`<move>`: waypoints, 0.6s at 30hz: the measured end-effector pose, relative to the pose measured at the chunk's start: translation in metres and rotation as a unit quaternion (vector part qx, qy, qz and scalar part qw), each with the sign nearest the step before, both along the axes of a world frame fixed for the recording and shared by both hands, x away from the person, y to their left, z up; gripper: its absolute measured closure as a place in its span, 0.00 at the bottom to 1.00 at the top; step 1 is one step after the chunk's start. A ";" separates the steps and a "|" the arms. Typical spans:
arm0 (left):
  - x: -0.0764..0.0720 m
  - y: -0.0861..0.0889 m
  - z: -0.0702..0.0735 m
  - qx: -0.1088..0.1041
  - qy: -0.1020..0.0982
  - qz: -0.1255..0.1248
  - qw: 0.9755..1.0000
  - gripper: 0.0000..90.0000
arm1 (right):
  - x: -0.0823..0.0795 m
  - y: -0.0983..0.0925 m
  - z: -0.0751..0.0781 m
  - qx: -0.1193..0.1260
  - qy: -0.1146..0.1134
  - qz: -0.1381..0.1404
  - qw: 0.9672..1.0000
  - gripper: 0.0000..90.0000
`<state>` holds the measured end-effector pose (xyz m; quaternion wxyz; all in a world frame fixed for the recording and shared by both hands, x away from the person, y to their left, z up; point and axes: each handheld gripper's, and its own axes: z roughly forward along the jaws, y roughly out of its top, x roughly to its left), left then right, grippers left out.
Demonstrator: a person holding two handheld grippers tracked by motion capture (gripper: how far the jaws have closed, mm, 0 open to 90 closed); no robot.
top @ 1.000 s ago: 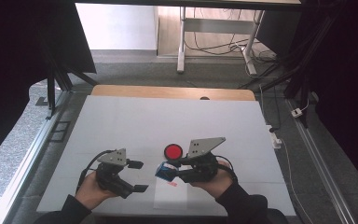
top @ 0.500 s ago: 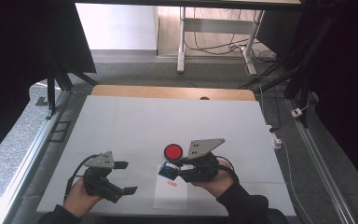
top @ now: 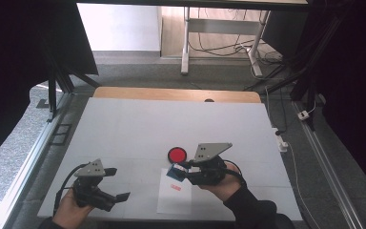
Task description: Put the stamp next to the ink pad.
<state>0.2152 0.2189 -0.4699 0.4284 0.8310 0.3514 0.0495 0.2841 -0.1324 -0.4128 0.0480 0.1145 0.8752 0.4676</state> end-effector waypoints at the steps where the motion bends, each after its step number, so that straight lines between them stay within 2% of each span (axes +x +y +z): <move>1: -0.001 0.002 0.000 -0.001 0.000 0.005 1.000 0.01 | 0.000 -0.001 0.000 -0.002 -0.001 -0.004 1.000 0.79; 4: -0.004 0.009 0.000 -0.002 0.000 0.016 1.000 0.00 | 0.001 -0.003 -0.001 -0.005 -0.004 -0.011 1.000 0.79; 7: -0.008 0.016 -0.001 -0.014 0.000 0.028 1.000 0.00 | 0.002 -0.005 -0.002 -0.011 -0.004 -0.016 1.000 0.79; 12: -0.013 0.024 -0.004 -0.012 0.005 0.048 0.999 0.00 | 0.002 -0.008 -0.004 -0.016 0.000 -0.027 1.000 0.79; 18: -0.017 0.028 -0.006 0.004 0.008 0.063 0.998 0.00 | 0.004 -0.015 -0.007 -0.018 0.000 -0.041 0.999 0.79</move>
